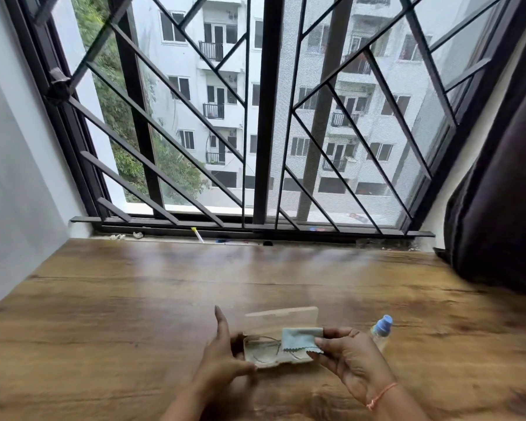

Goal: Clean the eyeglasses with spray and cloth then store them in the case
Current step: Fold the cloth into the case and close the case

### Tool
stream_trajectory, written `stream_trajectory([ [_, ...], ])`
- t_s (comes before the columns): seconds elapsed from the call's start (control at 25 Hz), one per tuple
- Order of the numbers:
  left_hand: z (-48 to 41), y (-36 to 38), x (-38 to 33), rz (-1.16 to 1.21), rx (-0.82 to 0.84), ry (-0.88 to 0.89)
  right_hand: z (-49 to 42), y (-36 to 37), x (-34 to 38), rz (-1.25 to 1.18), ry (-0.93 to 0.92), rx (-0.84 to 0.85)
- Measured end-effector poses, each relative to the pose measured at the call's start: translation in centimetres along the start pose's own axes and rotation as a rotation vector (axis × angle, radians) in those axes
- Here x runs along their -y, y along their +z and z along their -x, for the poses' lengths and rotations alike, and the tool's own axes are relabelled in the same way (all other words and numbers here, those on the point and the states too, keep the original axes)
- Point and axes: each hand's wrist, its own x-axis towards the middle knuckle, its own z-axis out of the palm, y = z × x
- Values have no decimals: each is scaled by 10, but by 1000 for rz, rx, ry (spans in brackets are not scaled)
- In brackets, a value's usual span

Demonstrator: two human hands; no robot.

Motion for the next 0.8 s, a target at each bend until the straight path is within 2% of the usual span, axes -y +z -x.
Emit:
stream_trajectory([
  [0.4, 4, 0, 4, -192, 94, 181, -25, 18, -33, 73, 8, -75],
  [0.6, 2, 0, 10, -200, 90, 197, -31, 26, -34, 99, -77, -154],
  [0.8, 1, 2, 10, -210, 84, 199, -35, 27, -39, 254, -214, -251],
])
